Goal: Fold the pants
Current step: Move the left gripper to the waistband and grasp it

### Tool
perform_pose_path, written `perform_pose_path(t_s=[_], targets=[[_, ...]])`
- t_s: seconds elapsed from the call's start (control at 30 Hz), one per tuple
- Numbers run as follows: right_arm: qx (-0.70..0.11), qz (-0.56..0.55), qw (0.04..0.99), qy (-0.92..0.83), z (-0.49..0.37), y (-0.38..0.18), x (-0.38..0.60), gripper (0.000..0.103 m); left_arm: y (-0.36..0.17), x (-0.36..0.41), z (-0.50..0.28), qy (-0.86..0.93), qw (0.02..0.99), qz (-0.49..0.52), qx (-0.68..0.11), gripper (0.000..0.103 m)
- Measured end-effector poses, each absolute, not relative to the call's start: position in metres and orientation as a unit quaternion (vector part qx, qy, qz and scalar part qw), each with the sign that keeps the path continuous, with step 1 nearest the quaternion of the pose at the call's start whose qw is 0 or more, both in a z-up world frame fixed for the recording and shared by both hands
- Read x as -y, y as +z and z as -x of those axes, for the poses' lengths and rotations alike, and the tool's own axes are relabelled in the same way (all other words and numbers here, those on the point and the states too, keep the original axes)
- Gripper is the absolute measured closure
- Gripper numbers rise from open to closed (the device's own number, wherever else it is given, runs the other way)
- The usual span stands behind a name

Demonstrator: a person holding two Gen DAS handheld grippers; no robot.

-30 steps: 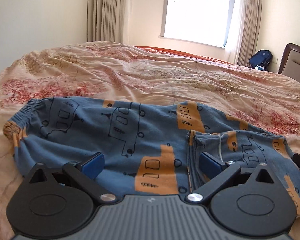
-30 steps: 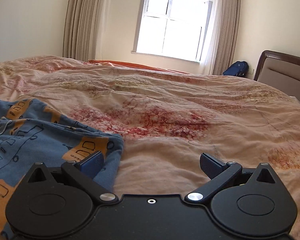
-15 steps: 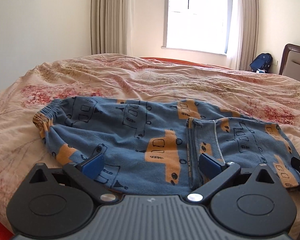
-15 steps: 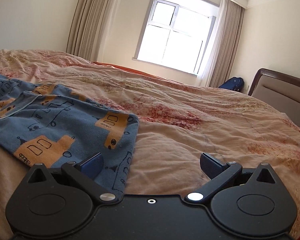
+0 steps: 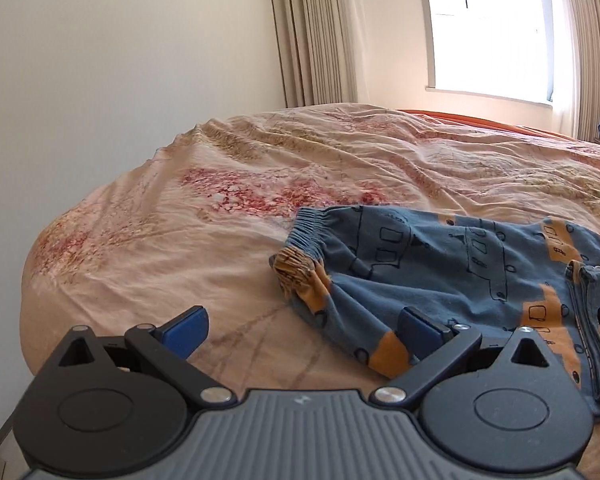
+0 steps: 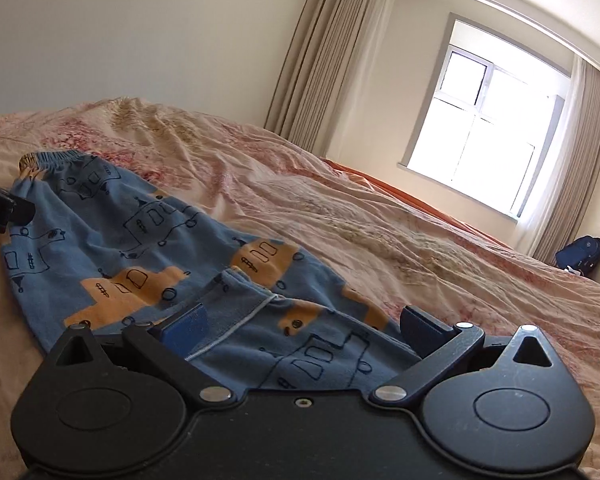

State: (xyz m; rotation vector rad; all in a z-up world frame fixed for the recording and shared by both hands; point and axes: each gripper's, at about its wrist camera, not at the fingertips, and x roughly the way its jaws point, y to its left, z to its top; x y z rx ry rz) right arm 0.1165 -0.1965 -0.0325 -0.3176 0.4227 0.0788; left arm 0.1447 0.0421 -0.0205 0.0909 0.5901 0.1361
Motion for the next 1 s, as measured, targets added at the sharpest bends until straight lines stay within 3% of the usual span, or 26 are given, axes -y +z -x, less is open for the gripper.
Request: perform_pose_path(t_s=[0.37, 0.73, 1.0], targets=[[-0.193, 0.108, 0.975, 0.036, -0.112, -0.054, 0.208, 0.001, -0.052, -0.067, -0.191, 0.021, 0.959, 0.026, -0.282, 0.0], [-0.189, 0.099, 0.976, 0.039, -0.111, -0.057, 0.213, 0.001, -0.06, -0.069, -0.185, 0.009, 0.963, 0.02, -0.27, 0.0], [-0.183, 0.098, 0.978, 0.037, -0.109, -0.059, 0.213, 0.0, -0.048, -0.11, -0.173, -0.073, 0.949, 0.175, -0.253, 0.0]])
